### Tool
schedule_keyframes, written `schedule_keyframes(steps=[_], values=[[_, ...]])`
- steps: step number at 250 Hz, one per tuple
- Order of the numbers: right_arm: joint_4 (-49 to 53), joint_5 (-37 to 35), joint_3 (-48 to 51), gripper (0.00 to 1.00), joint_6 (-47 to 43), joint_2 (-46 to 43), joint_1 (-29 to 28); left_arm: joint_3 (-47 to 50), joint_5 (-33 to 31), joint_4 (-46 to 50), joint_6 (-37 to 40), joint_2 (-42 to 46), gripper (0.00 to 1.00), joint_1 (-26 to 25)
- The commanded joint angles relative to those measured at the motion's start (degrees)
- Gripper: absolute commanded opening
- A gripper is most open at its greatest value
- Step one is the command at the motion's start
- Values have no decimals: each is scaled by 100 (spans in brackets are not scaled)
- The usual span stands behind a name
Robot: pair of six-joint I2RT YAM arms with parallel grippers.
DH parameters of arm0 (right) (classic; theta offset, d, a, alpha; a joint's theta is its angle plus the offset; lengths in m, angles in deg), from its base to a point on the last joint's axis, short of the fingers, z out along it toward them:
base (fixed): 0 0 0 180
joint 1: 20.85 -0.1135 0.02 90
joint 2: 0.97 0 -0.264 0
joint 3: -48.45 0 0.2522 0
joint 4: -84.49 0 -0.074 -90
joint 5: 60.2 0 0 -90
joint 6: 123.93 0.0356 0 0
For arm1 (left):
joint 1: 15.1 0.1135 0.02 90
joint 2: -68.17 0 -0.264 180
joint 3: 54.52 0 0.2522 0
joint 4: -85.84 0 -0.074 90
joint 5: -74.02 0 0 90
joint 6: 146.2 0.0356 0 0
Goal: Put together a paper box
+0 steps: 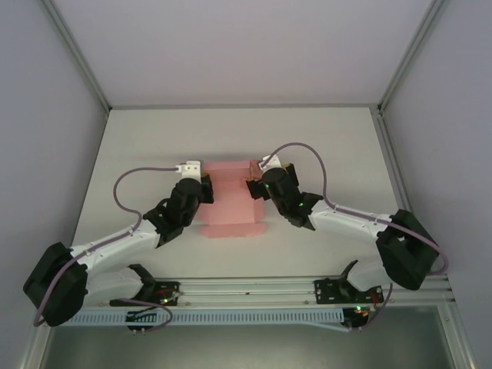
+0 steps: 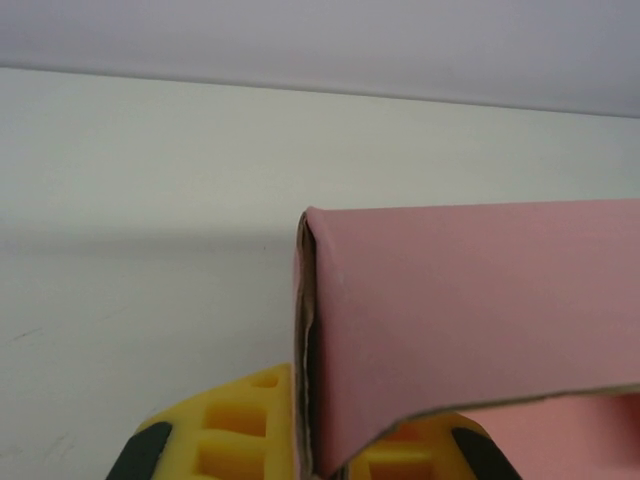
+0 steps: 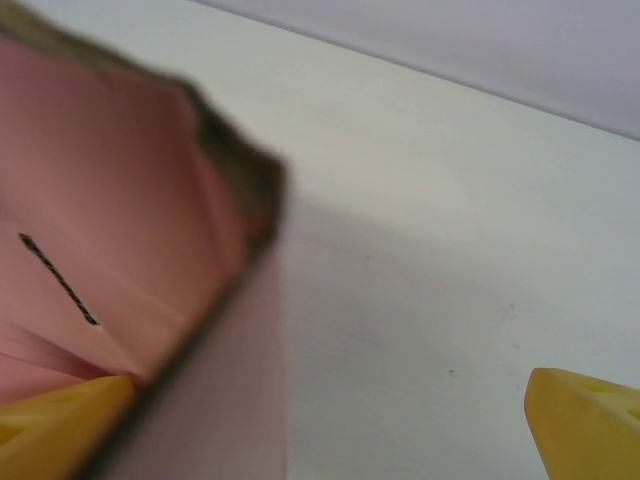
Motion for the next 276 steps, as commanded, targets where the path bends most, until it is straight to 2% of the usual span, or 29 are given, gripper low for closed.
schedule_keyframes(steps=[1,35,82,117,141,159,188,227,263,276], values=[[311,-512,-16,100,346,-217,-47,-128,89,-361,-127,105,0,-65],[228,23,398,100,352,-1074,-51,-106,-68,-273,-136,36,0,31],[390,929,1121,100,417,-2693,55,-29,-34,-204,-115,74,0,206],[771,1598,1274,100,1143,-3830,818,22,19,-204,64,190,0,228],[1146,1576,1224,100,1319,-4190,1519,43,116,-204,147,288,0,235],[1495,1802,1043,100,1374,-4085,2059,60,232,-244,210,366,0,232],[1695,2904,647,100,990,-3400,2688,90,386,-275,283,447,0,237],[1675,3666,-72,100,153,-2196,2781,115,554,-323,383,453,0,235],[1952,4306,-759,100,-221,-1218,2807,114,630,-345,380,446,0,234],[1966,4763,-871,100,-395,-1010,2806,105,622,-336,384,440,0,238]])
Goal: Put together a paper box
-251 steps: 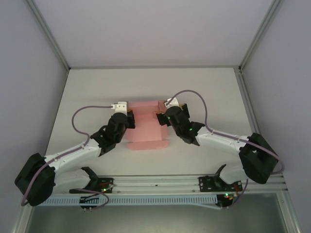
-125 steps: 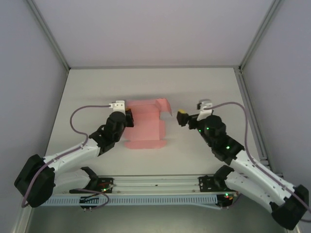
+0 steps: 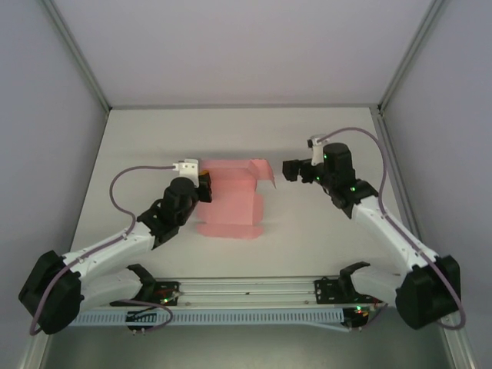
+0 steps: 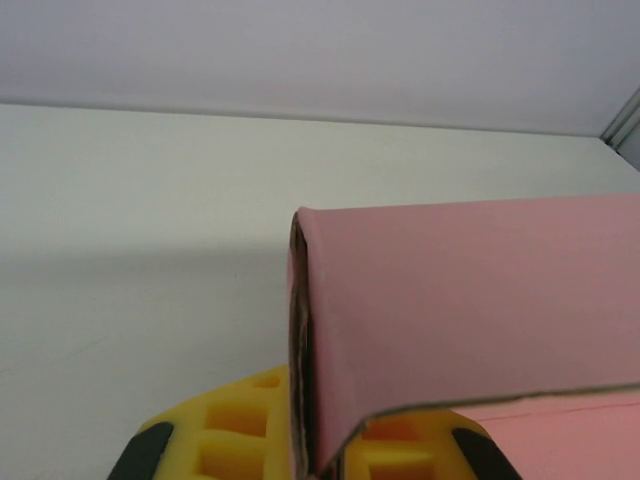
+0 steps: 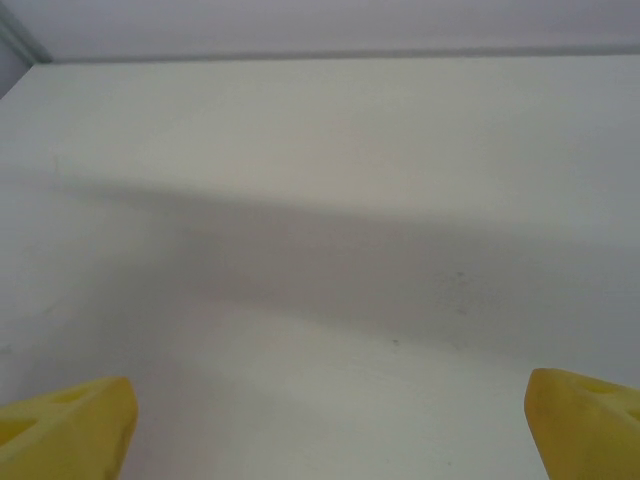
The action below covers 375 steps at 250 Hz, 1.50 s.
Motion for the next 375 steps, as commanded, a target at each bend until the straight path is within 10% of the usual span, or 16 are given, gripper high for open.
schedule_keyframes(steps=[1,51,110,245,330,375], values=[[239,1141,-419,100,-616,382,42,40,90,-203,100,92,0,40],[-135,2768,-307,98,-774,647,-30,-7,70,-210,77,31,0,39],[-225,3016,-270,98,-804,769,-526,-97,78,-186,-9,-108,0,40],[-1021,1934,-439,97,-321,1383,-1264,-76,204,-168,-146,-22,0,36],[299,710,285,97,-865,-426,-902,-49,-118,51,-74,162,0,43],[415,1575,582,98,-1165,-1158,-371,-8,9,-3,13,239,0,43]])
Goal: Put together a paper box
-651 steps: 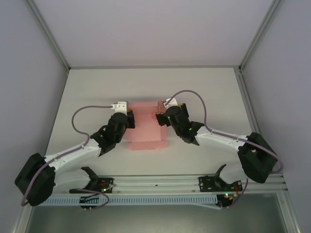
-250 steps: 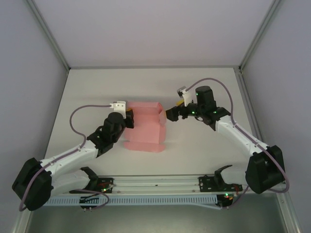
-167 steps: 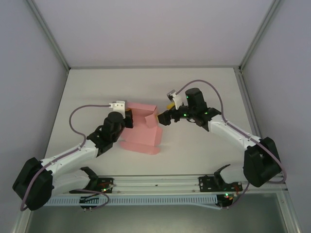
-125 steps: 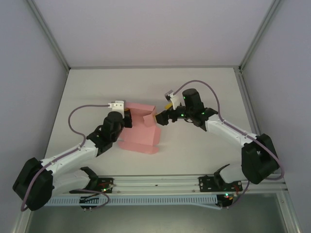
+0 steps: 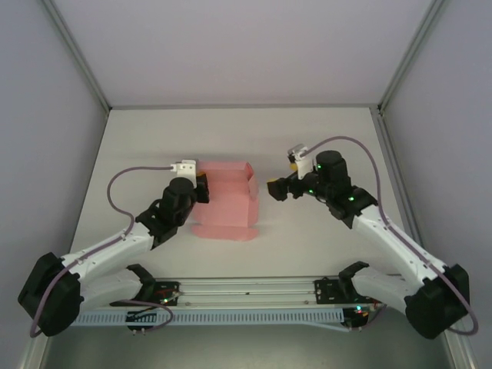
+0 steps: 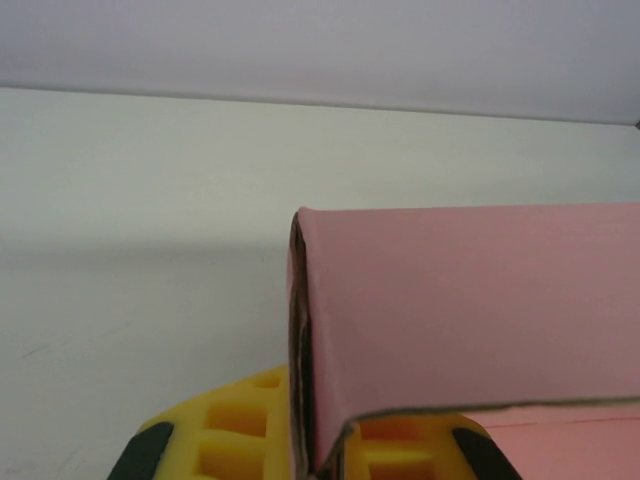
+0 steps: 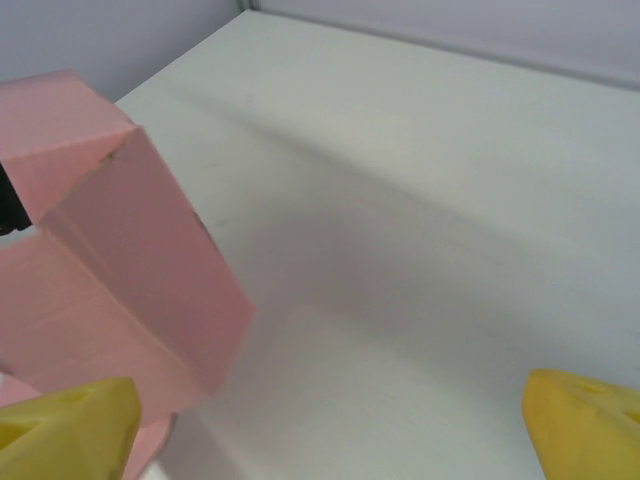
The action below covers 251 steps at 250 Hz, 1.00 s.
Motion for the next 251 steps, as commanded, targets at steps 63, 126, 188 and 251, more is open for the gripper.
schedule_keyframes(steps=[63,126,188,251], values=[[68,1627,-190,80,-706,361,297,-12,275,-337,82,149,0,-20],[93,2289,-841,76,-1006,1344,-12,-48,275,-334,51,81,0,-25],[-57,1542,-1098,68,-873,1712,-559,-81,268,-314,11,44,0,-24],[-704,-561,-1056,65,-345,1738,-1218,-136,237,-252,-35,-37,0,-19]])
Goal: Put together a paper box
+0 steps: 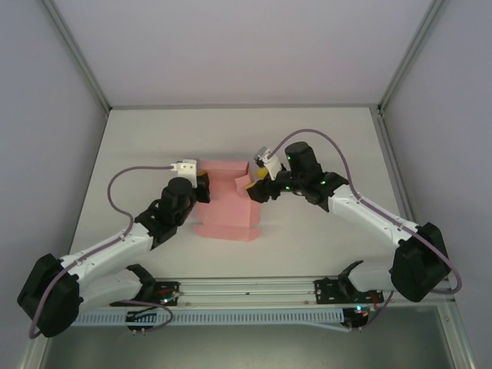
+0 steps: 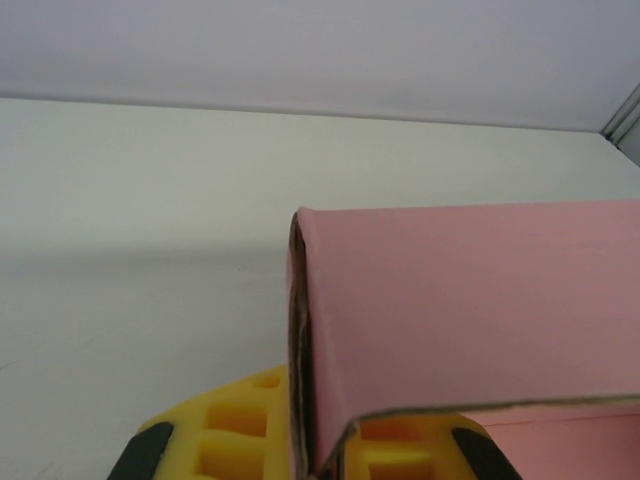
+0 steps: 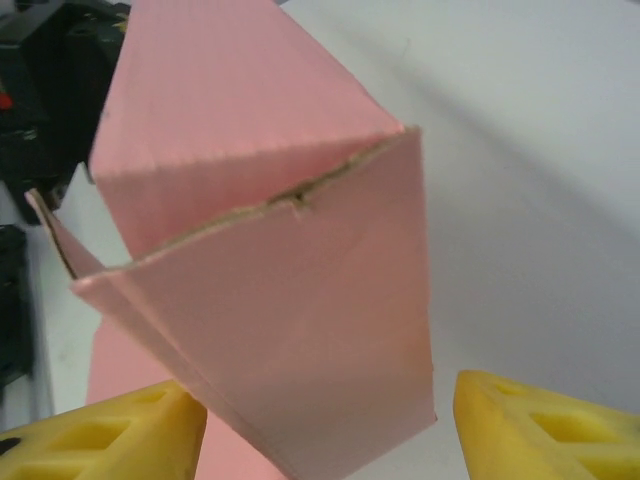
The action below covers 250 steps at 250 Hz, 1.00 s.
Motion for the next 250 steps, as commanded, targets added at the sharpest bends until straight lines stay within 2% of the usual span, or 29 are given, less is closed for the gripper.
schedule_keyframes(steps=[1,45,60,131,153,172,195,221,250], values=[[-578,-1326,-135,65,315,35,-255,-141,29,-128,-56,-55,0,-19],[-854,-3047,-181,65,584,187,-715,-172,16,-83,-59,-137,0,-20],[-972,-3579,-181,61,647,272,-855,-185,18,-84,-64,-176,0,-24],[-1712,-5799,-160,21,1142,883,-1331,-327,-151,-36,-275,-444,0,-41],[-1748,-6538,-239,10,1159,1137,-1448,-509,-622,198,-664,-626,0,-49],[-1347,-7212,-469,3,1254,1426,-1497,-785,-1252,693,-1052,-847,0,-46],[-671,-7926,-773,0,1347,1735,-1502,-1235,-2121,1679,-1542,-1185,0,-4],[-290,-8852,-841,0,1346,1932,-1485,-1558,-2542,2635,-2045,-1492,0,138],[474,-9687,-982,1,1802,2032,-1376,-1751,-2804,3518,-2672,-1755,0,362]])
